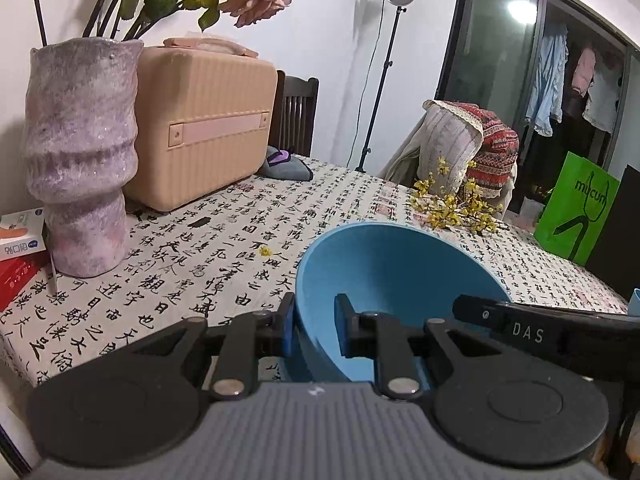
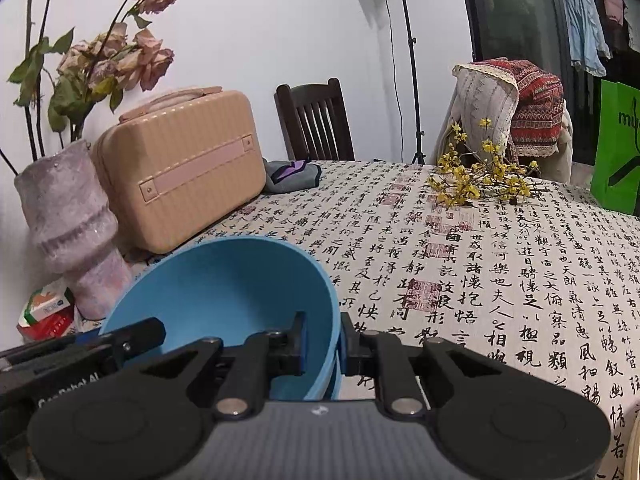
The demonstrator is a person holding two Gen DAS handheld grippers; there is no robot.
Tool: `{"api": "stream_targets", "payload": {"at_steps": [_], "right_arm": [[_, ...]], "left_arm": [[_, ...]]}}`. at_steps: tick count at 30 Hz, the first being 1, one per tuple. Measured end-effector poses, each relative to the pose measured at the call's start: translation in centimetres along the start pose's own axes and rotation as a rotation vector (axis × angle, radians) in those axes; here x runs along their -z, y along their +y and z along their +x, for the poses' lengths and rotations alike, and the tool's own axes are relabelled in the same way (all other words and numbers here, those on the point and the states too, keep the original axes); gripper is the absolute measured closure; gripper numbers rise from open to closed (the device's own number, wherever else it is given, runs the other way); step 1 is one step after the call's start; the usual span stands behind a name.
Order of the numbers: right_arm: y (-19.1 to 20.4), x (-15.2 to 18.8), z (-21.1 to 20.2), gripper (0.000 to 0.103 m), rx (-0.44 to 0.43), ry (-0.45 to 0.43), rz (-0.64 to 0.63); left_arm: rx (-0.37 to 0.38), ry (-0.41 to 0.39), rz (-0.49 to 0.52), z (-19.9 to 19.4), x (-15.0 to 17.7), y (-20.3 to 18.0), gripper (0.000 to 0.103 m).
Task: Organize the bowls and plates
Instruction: 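Carry both held blue bowls on toward the pink case and vase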
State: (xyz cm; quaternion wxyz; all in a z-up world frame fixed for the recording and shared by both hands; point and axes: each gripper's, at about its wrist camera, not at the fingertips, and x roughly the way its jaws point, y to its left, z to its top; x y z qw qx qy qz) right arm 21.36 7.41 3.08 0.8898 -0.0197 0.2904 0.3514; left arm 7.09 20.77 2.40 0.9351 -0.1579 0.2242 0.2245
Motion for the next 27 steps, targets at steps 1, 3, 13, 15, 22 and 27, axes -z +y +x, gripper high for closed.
{"api": "stream_targets", "payload": {"at_steps": [1,3,13,15,22,27], "right_arm": [[0.0,0.1,0.1,0.088,0.003,0.001,-0.002],[0.1,0.3,0.2,0.088,0.008,0.002,-0.007],[0.4,0.9,0.8,0.088,0.033,0.000,-0.038],[0.4,1.0,0.9,0.088,0.034,-0.002,-0.044],[0.7,1.3,1.2,0.088,0.054,-0.016,-0.074],[0.9,1.5,1.3,0.088,0.061,-0.024,-0.085]], "left_arm": [[0.000,0.001,0.000,0.1,0.0,0.0,0.083],[0.000,0.003,0.001,0.1,0.1,0.0,0.083],[-0.015,0.019,0.012,1.0,0.5,-0.1,0.083],[-0.022,0.020,0.015,1.2,0.7,-0.1,0.083],[-0.032,0.011,0.028,1.4,1.0,-0.3,0.083],[-0.048,-0.009,0.048,1.5,1.2,-0.6,0.083]]}}
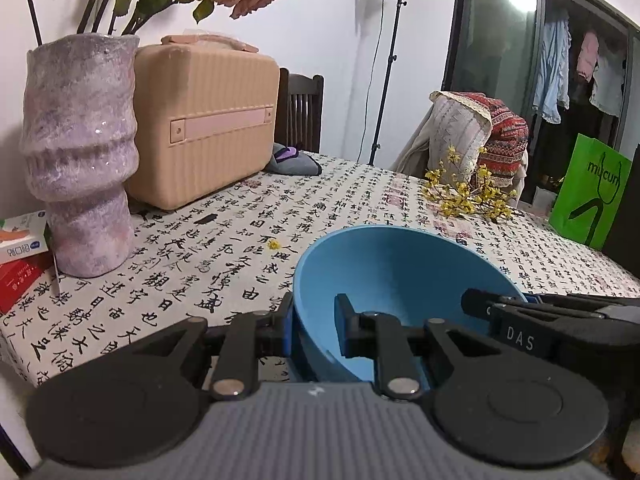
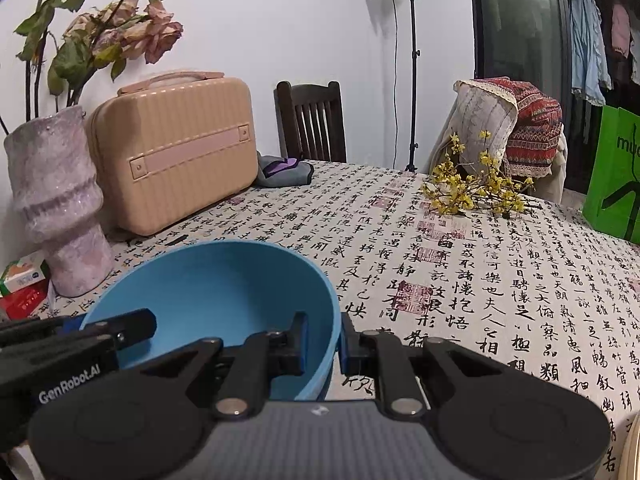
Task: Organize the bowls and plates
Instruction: 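Carry both held blue bowls on toward the pink case and vase, then lower the held bowls onto the table and open both grippers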
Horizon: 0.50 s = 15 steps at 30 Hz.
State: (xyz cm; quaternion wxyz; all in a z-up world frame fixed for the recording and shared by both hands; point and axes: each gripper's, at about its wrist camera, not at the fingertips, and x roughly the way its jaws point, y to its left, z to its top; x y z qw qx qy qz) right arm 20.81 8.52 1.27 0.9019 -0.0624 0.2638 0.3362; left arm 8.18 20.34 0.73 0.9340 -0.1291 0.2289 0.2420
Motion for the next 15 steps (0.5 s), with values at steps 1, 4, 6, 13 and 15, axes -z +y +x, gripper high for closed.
{"api": "stream_targets", "payload": {"at_steps": [1,4,6,13,15], "right_arm": [[0.01,0.07,0.02,0.088,0.002,-0.001,-0.002],[0.05,0.20,0.15,0.088,0.004,-0.002,-0.006],[0.03,0.27,0.27,0.088,0.003,0.001,-0.006],[-0.09,0.36,0.40,0.088,0.000,0.003,-0.001],[-0.29,0.40,0.46,0.087,-0.006,0.005,0.008]], "left_arm": [[-0.002,-0.003,0.003,-0.03,0.05,-0.02,0.083],[-0.009,-0.011,0.013,-0.01,0.10,-0.05,0.083],[-0.012,-0.014,0.019,0.04,0.13,-0.11,0.083],[-0.002,-0.022,0.026,0.10,0.30,-0.24,0.078],[0.009,-0.027,0.014,-0.06,0.25,-0.01,0.073]]}}
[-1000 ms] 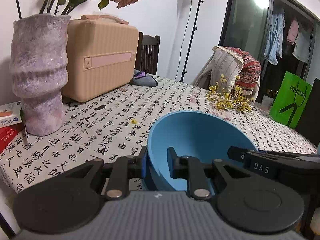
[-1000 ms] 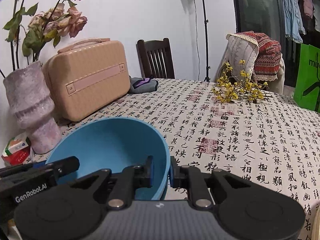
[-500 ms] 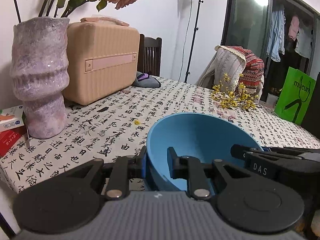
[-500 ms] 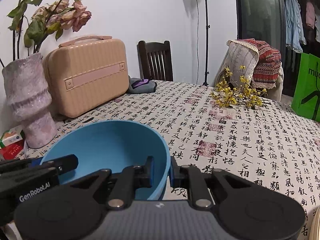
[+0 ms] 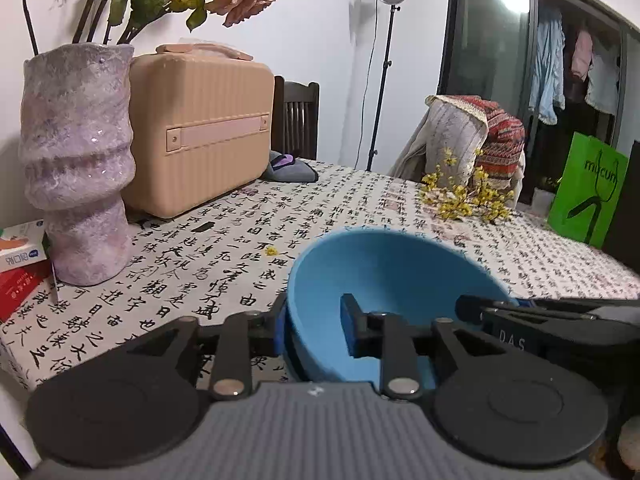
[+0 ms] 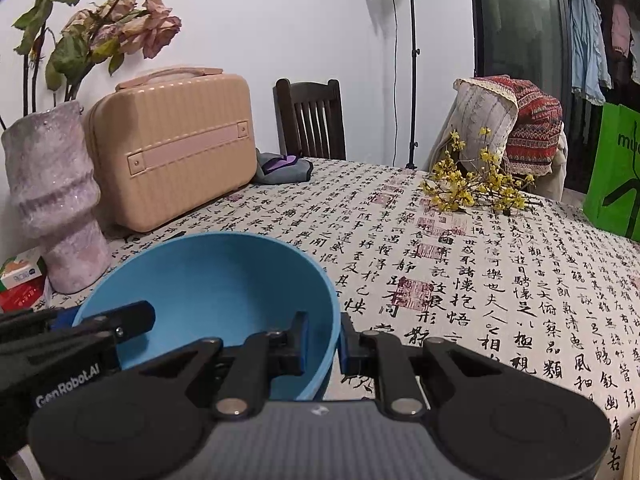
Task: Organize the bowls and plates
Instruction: 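Lower the held bowls onto the table and open both grippers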
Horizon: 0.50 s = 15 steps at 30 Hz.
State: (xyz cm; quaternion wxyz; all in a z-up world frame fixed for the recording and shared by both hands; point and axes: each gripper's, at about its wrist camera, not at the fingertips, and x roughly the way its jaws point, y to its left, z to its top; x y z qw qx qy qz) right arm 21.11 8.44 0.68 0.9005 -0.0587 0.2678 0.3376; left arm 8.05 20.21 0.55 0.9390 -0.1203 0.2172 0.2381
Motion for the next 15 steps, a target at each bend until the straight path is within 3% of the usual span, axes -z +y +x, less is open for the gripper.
{"api": "stream_targets", "payload": {"at_steps": [3,6,15], "right_arm": [[-0.4,0.1,-0.2,0.087,-0.015,-0.010,0.021],[-1.3,0.1,-0.9,0.076,-0.038,-0.038,0.053],[-4.2,1.1,-4.2,0.028,-0.082,-0.129,0.090]], "left_arm": [[0.012,-0.010,-0.006,-0.3,-0.1,0.3,0.060],[0.025,-0.021,-0.005,-0.6,-0.2,0.3,0.053],[0.049,-0.100,-0.033,-2.8,0.0,1.1,0.013]]}}
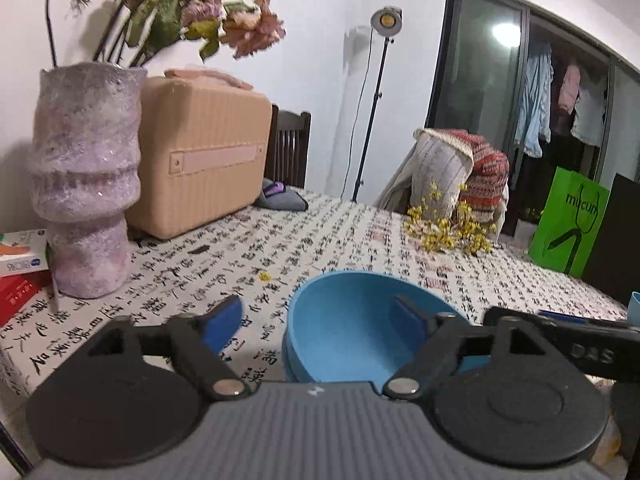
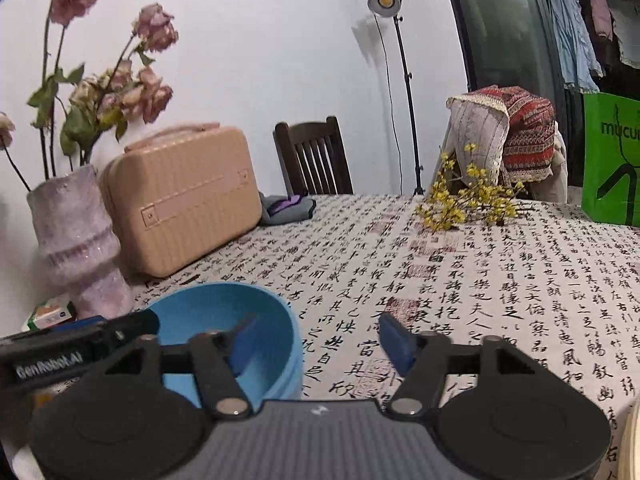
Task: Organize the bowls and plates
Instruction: 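Lower the held bowls onto the table and open both grippers, then move both open grippers away from the bowls toward the tan thermos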
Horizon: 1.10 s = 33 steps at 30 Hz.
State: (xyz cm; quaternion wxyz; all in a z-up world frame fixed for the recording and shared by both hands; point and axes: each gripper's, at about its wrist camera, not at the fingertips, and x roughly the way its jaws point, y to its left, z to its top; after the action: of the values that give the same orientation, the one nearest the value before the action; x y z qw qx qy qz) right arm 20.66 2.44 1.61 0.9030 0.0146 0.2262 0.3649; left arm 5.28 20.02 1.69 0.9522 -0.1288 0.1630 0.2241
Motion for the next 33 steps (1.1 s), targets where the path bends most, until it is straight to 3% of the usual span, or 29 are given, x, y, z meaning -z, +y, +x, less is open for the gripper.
{"api": "stream_targets", "payload": {"at_steps": [1,4,13,33], "right_arm": [[-0.3,0.1,-0.4,0.019,-0.002,-0.008,-0.004],[-0.9,0.6,-1.6,0.000,-0.008,-0.034,-0.024],[-2.2,2.4,-4.5,0.000,0.030,-0.073,-0.047],[-8.0,4.5,-8.9,0.000,0.121,-0.103,0.056]], "left_arm": [[-0.007,-0.018,0.003,-0.4,0.1,0.0,0.002],[-0.013,-0.073,0.009,-1.8,0.4,0.2,0.000],[0.030,-0.156,-0.008,-5.3,1.3,0.3,0.000],[0.077,-0.159,0.045,-7.8,3.4,-3.5,0.000]]}}
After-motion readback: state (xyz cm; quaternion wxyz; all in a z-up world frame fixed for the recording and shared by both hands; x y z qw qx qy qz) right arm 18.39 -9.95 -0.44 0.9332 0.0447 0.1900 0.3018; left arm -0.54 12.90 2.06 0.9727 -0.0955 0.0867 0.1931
